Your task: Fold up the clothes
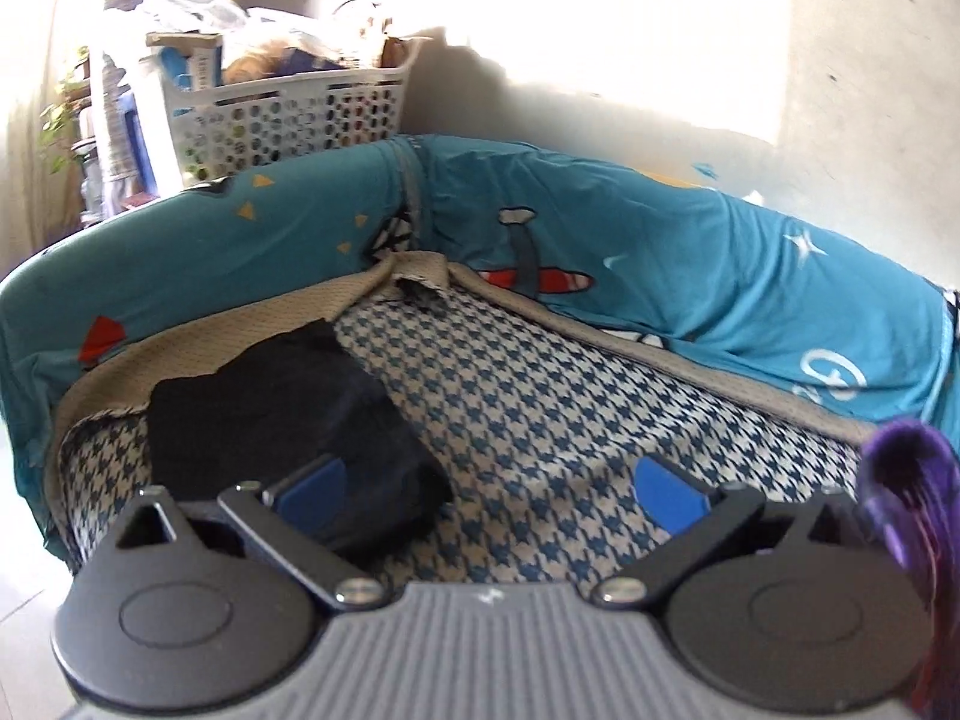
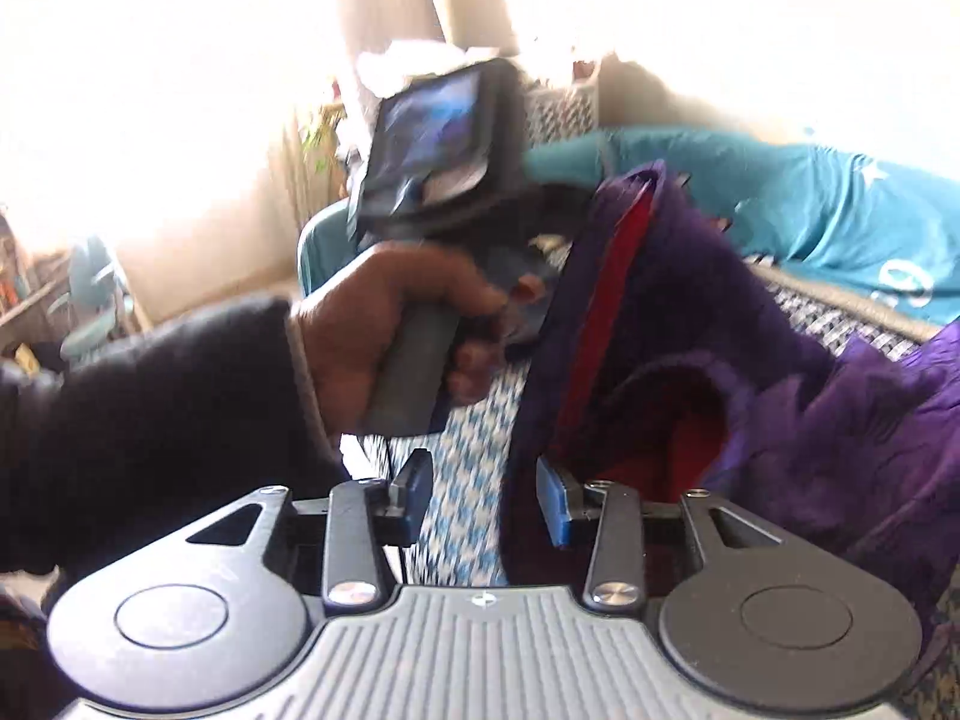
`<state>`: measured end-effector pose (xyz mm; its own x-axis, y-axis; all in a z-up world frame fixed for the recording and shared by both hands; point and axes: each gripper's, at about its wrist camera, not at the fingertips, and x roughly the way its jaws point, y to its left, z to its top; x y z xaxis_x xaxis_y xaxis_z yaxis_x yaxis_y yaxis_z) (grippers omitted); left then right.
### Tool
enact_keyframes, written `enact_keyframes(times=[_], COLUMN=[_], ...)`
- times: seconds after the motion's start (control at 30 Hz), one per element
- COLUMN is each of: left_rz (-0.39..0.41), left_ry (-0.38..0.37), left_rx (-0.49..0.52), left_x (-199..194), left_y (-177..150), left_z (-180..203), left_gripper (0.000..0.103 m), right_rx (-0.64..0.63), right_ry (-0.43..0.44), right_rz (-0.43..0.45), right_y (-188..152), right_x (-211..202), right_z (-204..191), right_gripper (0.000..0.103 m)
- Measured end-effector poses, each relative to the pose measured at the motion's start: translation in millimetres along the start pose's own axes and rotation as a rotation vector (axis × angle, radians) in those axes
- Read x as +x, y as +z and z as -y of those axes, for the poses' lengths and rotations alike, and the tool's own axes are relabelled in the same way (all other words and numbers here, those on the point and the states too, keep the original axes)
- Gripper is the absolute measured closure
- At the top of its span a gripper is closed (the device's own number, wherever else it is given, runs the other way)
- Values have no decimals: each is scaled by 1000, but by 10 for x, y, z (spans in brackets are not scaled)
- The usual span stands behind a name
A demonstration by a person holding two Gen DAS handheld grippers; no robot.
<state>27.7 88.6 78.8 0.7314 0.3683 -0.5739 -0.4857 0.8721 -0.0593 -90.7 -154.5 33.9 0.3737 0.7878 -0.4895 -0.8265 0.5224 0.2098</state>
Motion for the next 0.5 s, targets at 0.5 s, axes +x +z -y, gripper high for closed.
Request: enact_keyframes(times=[0.5], left_rz=[53], left_ry=[-79], left_rx=[-5], left_x=[-223], left_y=[135], left_z=[-94], left_gripper=[0], right_rx=[344], right_ry=[-187], right_rz=[143], right_y=[66], right_x=[-261], right_z=[755], right_gripper=[59])
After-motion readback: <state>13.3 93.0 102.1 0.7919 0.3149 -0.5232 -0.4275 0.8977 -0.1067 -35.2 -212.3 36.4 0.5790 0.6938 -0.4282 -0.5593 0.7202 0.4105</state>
